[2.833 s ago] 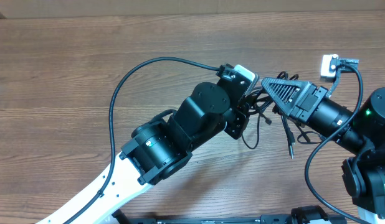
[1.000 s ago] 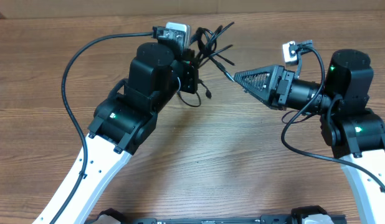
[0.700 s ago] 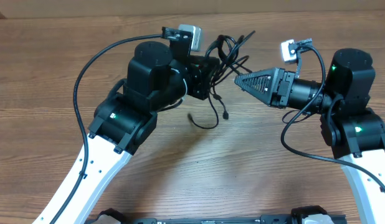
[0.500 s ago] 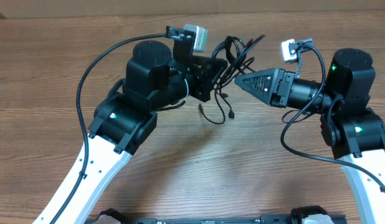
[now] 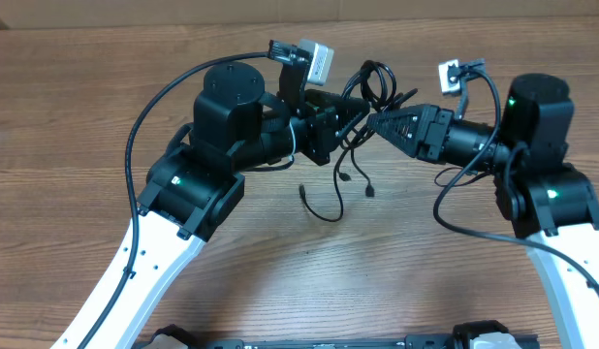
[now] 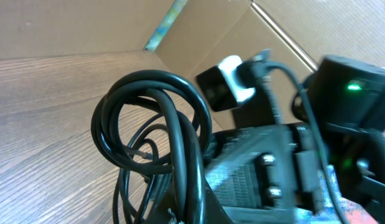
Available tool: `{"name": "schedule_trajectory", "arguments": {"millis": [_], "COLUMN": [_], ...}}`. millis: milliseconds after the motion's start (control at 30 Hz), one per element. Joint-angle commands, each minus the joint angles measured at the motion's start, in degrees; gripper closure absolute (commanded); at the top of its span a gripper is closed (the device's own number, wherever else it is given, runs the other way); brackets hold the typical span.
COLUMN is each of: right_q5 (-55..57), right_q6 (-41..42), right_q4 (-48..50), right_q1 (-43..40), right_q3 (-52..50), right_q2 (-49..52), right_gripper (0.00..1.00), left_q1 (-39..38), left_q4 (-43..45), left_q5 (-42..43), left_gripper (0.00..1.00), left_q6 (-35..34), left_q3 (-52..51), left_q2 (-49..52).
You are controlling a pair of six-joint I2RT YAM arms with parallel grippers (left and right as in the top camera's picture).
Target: Untangle cables
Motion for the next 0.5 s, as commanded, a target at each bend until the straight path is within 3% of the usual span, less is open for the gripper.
{"name": "schedule_trajectory", "arguments": {"millis": [0,300,400,467], "right_q5": [0.33,3.23,-1.31,-1.44], "right_q6": [-0.83,0.48,0.44,0.42], "right_q4": [-1.88,-4.46,-2.34,-1.66], "right_q1": [0.22,0.22,0.22,0.22], "right_q3": [0.81,0.81,0.81,0.81], "right_q2": [0.9,0.9,0.87,0.87], "right_gripper": [0.57,0.57,0.64,0.64], "left_q1": [-0.39,-1.18,-1.29,-1.31], "left_q4": [1.55,2.45,2.36,2.38], "left_q5": [1.25,2.56,2.34,2.38], "left_gripper": [0.96,0.96,0.96,0.96], "left_q6": [-0.48,0.98,1.7,1.66], "left_q3": [0.42,0.42,0.42,0.42], "left_q2": [-1.68,-1.68,-1.66,-1.66]}}
